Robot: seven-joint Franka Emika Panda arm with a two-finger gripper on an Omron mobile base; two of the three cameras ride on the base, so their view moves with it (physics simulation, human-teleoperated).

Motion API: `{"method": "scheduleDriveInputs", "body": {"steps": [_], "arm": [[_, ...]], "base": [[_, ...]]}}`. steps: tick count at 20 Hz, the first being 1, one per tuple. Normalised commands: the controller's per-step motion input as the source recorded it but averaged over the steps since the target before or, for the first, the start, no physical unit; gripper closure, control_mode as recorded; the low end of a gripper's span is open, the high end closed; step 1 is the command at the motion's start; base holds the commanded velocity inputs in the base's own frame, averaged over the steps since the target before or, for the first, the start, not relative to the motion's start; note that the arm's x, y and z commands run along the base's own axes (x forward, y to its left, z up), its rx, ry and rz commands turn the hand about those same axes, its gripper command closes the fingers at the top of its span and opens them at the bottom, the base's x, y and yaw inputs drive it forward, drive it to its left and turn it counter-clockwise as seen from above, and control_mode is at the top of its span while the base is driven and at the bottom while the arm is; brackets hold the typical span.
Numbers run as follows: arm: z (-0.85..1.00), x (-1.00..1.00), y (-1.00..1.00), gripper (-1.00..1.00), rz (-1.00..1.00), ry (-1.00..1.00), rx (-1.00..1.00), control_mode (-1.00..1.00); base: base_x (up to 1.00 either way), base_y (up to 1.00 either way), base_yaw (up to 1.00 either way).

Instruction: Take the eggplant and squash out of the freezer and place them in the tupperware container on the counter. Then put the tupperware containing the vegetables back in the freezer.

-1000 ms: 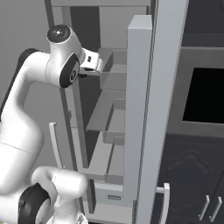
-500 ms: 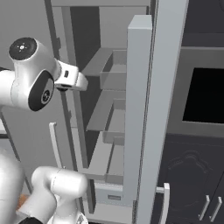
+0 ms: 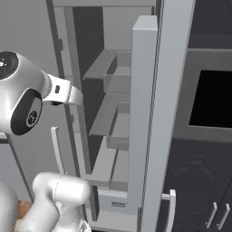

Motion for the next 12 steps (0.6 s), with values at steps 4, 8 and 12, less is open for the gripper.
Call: {"method": "scheduleDriveInputs", "body": {"steps": [4,8,12], "arm": [[0.00,-0.03,0.00,1.00,0.00,0.00,0.00,-1.00],[0.00,0.00,0.00,1.00,0.00,0.00,0.00,-1.00],[0.00,-0.07,0.00,1.00,0.00,0.00,0.00,1.00]], "base": [[0.00,0.00,0.00],[0.00,0.00,0.00],[-0.25,0.02,0.01]]}}
